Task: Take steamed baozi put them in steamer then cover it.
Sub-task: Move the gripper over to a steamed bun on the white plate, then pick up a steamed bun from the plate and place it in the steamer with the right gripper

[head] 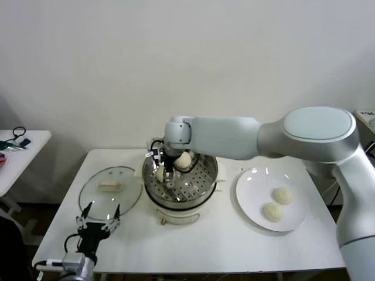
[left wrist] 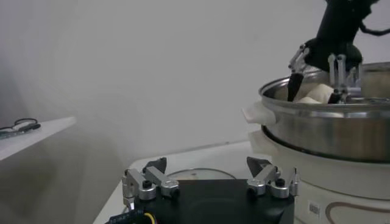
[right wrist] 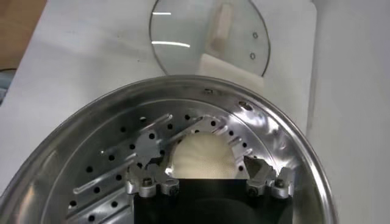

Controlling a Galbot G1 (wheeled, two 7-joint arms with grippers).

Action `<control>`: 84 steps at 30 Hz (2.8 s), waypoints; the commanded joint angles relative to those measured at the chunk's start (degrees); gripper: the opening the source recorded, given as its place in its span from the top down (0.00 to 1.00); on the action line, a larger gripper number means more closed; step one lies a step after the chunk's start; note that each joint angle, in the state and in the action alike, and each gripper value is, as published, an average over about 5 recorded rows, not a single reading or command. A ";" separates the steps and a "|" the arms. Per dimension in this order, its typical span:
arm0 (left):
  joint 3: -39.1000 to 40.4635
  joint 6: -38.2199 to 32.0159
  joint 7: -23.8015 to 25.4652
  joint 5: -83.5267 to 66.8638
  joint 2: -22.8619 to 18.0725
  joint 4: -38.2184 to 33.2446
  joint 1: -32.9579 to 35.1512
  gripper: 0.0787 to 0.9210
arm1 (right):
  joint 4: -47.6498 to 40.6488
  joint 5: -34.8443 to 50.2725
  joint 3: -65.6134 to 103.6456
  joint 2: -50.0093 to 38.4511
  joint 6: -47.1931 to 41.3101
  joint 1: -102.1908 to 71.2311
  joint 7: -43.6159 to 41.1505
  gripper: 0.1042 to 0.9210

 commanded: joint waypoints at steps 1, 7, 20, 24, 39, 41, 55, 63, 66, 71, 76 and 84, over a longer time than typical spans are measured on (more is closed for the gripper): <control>-0.04 0.14 0.09 0.16 0.17 -0.37 0.08 0.12 | 7.66 1.71 -4.78 -8.79 5.99 12.37 -7.78 0.12; -0.10 0.34 0.18 0.29 0.23 -0.59 0.00 0.12 | 21.81 0.21 -14.64 -26.81 8.99 23.44 -12.56 0.12; -0.50 0.17 0.07 0.22 -0.07 -0.67 0.46 0.12 | 25.86 -21.17 -19.69 -47.60 8.36 11.83 -9.71 0.12; -0.53 0.12 -0.01 0.26 -0.30 -0.67 0.71 0.12 | 23.38 -25.01 -14.06 -49.98 7.40 3.34 -8.76 0.12; -0.25 -0.02 0.06 1.06 -0.93 0.58 0.69 0.12 | 13.11 -30.98 1.82 -48.04 6.85 -15.51 -7.39 0.12; -0.28 -0.03 0.08 1.08 -0.89 0.68 0.66 0.12 | 12.02 -31.19 2.83 -47.35 6.78 -16.56 -7.34 0.12; 0.05 0.20 0.23 1.37 -0.72 0.93 0.33 0.12 | 9.50 -29.68 5.61 -45.53 5.91 -20.58 -6.94 0.12; 0.22 0.38 0.27 1.82 -0.81 0.60 0.38 0.12 | 9.00 -29.57 6.96 -44.69 6.17 -20.51 -7.72 0.24; 0.26 0.45 0.31 1.91 -0.85 0.41 0.43 0.12 | 9.10 -29.48 5.96 -44.39 7.19 -18.23 -9.23 0.27; 0.43 0.49 0.36 2.20 -1.01 -0.05 0.56 0.12 | 8.69 -29.71 1.90 -42.85 11.51 -9.10 -13.92 0.28; 0.99 0.59 0.42 2.65 -1.11 -0.69 0.74 0.12 | 5.45 -29.93 -4.16 -37.20 23.18 7.08 -19.73 0.28; 1.78 0.82 0.48 3.30 -1.24 -1.58 0.93 0.12 | 2.87 -26.22 -2.42 -25.50 42.28 22.51 -27.53 0.28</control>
